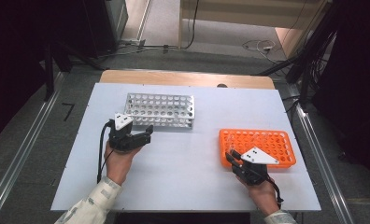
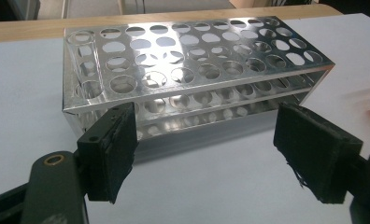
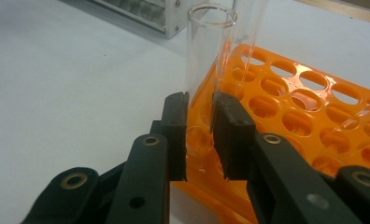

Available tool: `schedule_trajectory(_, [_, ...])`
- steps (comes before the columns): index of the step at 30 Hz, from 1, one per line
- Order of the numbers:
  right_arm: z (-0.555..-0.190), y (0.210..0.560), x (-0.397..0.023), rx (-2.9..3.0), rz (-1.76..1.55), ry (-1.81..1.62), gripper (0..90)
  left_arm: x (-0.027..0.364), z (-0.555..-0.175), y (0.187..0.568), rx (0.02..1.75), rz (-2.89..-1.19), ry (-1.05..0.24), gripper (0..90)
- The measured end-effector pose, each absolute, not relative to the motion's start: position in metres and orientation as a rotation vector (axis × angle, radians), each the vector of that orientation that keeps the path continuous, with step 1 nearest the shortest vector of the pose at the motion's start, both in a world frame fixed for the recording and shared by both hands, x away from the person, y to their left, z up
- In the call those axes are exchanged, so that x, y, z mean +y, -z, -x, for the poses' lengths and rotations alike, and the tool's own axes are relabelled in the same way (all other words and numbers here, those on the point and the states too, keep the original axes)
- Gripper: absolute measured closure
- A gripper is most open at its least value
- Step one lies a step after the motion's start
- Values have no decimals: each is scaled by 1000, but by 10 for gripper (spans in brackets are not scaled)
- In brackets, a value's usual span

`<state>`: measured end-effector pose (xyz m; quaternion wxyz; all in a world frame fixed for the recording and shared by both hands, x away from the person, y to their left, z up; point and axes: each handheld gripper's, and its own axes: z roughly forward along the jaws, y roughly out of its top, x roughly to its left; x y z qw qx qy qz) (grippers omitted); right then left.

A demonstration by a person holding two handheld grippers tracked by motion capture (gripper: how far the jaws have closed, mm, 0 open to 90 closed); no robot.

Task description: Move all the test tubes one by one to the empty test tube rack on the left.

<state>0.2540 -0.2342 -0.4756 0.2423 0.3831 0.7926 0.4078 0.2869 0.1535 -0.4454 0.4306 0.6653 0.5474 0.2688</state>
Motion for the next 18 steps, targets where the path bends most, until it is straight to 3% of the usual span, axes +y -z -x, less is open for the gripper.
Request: schedule_trajectory(18, [-248,461,-237,2130,-1029,-1147,730,153,-286,444,1358,-1656,-672,212])
